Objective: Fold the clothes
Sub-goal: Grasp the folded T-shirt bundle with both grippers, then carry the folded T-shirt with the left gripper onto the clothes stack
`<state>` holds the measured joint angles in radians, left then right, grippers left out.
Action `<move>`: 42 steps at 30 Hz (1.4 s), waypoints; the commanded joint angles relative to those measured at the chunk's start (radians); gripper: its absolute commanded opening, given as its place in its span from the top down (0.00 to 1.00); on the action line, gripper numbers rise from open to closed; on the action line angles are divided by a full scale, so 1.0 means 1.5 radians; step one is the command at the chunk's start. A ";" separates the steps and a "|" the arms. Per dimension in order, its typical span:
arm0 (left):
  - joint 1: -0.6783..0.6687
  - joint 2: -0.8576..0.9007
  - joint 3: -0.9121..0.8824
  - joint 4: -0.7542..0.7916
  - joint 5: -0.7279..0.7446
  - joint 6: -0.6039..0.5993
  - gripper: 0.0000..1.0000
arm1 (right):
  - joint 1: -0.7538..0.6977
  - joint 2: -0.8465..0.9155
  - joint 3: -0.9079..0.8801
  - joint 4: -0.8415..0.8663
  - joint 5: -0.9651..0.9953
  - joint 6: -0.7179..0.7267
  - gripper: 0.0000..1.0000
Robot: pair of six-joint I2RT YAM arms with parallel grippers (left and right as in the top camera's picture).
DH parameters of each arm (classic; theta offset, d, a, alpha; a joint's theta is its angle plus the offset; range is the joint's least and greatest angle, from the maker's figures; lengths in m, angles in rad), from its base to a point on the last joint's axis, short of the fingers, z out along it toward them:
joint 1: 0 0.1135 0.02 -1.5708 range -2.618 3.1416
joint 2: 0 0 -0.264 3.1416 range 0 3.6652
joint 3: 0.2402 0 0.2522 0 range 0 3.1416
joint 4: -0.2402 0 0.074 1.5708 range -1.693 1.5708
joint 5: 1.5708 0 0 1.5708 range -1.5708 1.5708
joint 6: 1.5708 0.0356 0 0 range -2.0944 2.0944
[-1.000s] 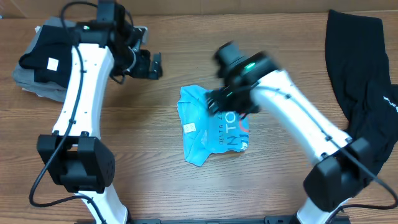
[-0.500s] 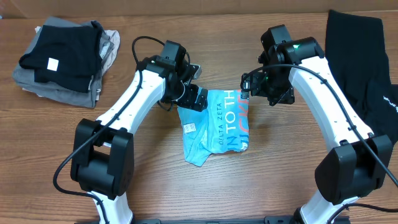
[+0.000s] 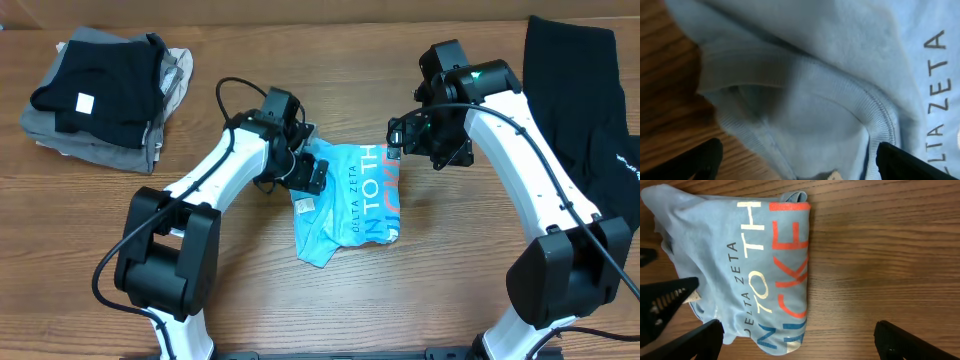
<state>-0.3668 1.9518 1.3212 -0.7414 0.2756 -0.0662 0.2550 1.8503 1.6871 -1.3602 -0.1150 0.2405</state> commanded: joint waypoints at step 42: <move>0.103 -0.157 0.111 -0.045 0.114 -0.016 0.96 | -0.002 -0.018 0.014 0.030 0.007 -0.004 0.00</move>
<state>-0.2302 1.8027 1.4063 -0.7982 0.4126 -0.0795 0.2550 1.8503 1.6871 -1.3231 -0.1146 0.2379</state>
